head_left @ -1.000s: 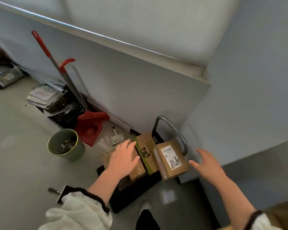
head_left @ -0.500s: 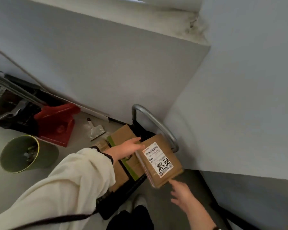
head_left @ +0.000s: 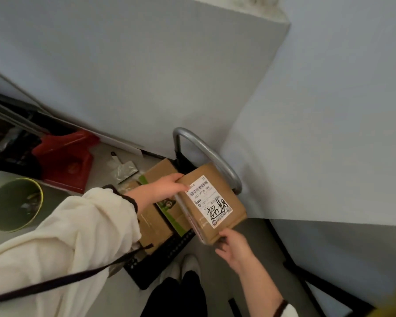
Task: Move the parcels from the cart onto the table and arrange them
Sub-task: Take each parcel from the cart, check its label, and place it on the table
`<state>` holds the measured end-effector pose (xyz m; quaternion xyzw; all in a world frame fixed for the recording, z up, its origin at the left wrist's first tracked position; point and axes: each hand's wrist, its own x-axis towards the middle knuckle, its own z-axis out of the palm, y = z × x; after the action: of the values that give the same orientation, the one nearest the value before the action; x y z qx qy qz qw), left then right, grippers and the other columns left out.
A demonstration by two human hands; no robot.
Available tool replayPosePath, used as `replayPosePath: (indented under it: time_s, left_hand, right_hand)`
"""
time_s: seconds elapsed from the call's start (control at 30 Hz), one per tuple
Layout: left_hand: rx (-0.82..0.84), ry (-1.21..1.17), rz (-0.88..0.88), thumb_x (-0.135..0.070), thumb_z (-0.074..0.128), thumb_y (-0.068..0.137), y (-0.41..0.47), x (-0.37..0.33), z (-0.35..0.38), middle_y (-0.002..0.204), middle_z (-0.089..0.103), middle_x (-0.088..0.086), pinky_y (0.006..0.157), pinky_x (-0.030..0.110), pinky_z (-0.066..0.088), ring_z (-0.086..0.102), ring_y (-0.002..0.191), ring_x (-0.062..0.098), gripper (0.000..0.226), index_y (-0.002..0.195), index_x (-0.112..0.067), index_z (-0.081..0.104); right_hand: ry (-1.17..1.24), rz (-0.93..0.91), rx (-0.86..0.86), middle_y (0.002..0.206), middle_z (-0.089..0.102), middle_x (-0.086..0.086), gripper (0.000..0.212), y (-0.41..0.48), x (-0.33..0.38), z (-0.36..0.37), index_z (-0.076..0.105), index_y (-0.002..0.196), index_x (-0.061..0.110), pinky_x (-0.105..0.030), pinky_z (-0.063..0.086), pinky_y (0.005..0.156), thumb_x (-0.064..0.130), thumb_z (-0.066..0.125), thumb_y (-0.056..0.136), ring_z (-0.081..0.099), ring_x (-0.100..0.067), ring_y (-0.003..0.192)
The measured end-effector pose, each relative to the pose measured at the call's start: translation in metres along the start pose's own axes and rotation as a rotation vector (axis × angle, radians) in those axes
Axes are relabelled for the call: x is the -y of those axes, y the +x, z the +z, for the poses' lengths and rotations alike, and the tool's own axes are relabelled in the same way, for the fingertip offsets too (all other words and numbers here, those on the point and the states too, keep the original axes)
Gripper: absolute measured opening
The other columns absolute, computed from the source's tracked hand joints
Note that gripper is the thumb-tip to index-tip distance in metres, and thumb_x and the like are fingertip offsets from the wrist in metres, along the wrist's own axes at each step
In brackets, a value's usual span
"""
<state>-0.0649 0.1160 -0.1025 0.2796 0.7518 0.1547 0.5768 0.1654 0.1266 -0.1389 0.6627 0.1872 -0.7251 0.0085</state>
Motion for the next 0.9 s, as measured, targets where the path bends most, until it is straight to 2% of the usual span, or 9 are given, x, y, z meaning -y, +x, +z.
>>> replayPosePath:
  time_s: [0.1, 0.2, 0.37, 0.5, 0.63, 0.7, 0.77, 0.83, 0.9]
  left_hand:
    - [-0.040, -0.030, 0.045, -0.033, 0.058, 0.090, -0.043, -0.011, -0.027, 0.138, 0.045, -0.001, 0.097, 0.029, 0.036, 0.044, 0.121, 0.015, 0.060, 0.143, -0.020, 0.033]
    - [-0.112, -0.096, 0.089, -0.030, 0.061, 0.089, -0.098, -0.024, -0.058, 0.127, 0.049, -0.006, 0.094, 0.025, 0.035, 0.045, 0.118, 0.012, 0.055, 0.139, -0.023, 0.039]
    - [-0.328, -0.118, 0.252, -0.020, 0.062, 0.087, -0.199, -0.049, -0.106, 0.127, 0.053, -0.006, 0.099, 0.028, 0.039, 0.050, 0.116, 0.013, 0.049, 0.133, -0.022, 0.045]
    - [-0.591, -0.159, 0.509, -0.015, 0.064, 0.086, -0.288, -0.076, -0.138, 0.120, 0.057, -0.011, 0.099, 0.028, 0.042, 0.054, 0.110, 0.003, 0.043, 0.125, -0.028, 0.049]
    - [-0.812, -0.307, 0.747, -0.010, 0.068, 0.082, -0.366, -0.086, -0.149, 0.114, 0.059, -0.023, 0.084, 0.005, 0.042, 0.052, 0.106, -0.015, 0.045, 0.114, -0.037, 0.052]
    - [-0.874, -0.427, 0.801, -0.008, 0.069, 0.081, -0.392, -0.082, -0.142, 0.114, 0.062, -0.019, 0.078, 0.005, 0.045, 0.055, 0.108, -0.009, 0.046, 0.112, -0.037, 0.053]
    - [-0.904, -0.510, 0.829, -0.009, 0.069, 0.079, -0.405, -0.074, -0.131, 0.115, 0.064, -0.014, 0.083, 0.013, 0.047, 0.057, 0.111, -0.002, 0.046, 0.114, -0.035, 0.053]
    - [-0.924, -0.533, 0.841, -0.011, 0.070, 0.077, -0.410, -0.067, -0.122, 0.116, 0.065, -0.014, 0.090, 0.020, 0.046, 0.058, 0.112, 0.002, 0.046, 0.114, -0.033, 0.054]
    - [-0.932, -0.531, 0.854, -0.010, 0.070, 0.077, -0.413, -0.063, -0.117, 0.115, 0.065, -0.014, 0.088, 0.017, 0.048, 0.058, 0.113, 0.003, 0.046, 0.114, -0.032, 0.053]
  right_hand:
    - [-0.096, -0.070, 0.025, 0.103, 0.063, -0.008, 0.027, -0.042, 0.017, 0.013, 0.051, 0.115, 0.009, -0.038, 0.040, 0.089, 0.004, 0.046, 0.089, 0.058, -0.026, 0.104]
    - [-0.178, -0.143, 0.073, 0.110, 0.064, -0.012, 0.023, -0.097, 0.034, 0.029, 0.054, 0.111, 0.008, -0.038, 0.042, 0.086, 0.006, 0.046, 0.089, 0.061, -0.026, 0.103]
    - [-0.309, -0.331, 0.166, 0.096, 0.067, -0.004, 0.016, -0.198, 0.064, 0.065, 0.057, 0.097, 0.017, -0.038, 0.043, 0.086, 0.006, 0.047, 0.091, 0.062, -0.017, 0.090]
    - [-0.392, -0.638, 0.225, 0.106, 0.063, 0.007, 0.026, -0.282, 0.094, 0.089, 0.054, 0.101, 0.033, -0.033, 0.046, 0.090, 0.009, 0.051, 0.091, 0.058, -0.015, 0.101]
    - [-0.434, -1.046, 0.367, 0.109, 0.065, 0.020, 0.042, -0.363, 0.116, 0.098, 0.054, 0.107, 0.040, -0.023, 0.048, 0.091, 0.014, 0.060, 0.075, 0.061, -0.001, 0.105]
    - [-0.463, -1.158, 0.453, 0.107, 0.064, 0.027, 0.049, -0.390, 0.121, 0.097, 0.051, 0.112, 0.041, -0.014, 0.048, 0.086, 0.011, 0.060, 0.074, 0.059, 0.009, 0.102]
    - [-0.495, -1.217, 0.515, 0.104, 0.064, 0.029, 0.052, -0.404, 0.123, 0.096, 0.048, 0.115, 0.040, -0.007, 0.048, 0.076, 0.001, 0.058, 0.082, 0.059, 0.013, 0.098]
    - [-0.527, -1.247, 0.519, 0.105, 0.063, 0.028, 0.056, -0.410, 0.122, 0.097, 0.048, 0.117, 0.039, -0.004, 0.047, 0.072, -0.008, 0.052, 0.086, 0.060, 0.014, 0.096]
    - [-0.552, -1.260, 0.513, 0.108, 0.063, 0.026, 0.060, -0.412, 0.119, 0.097, 0.048, 0.121, 0.036, -0.004, 0.047, 0.073, -0.012, 0.049, 0.086, 0.060, 0.014, 0.097]
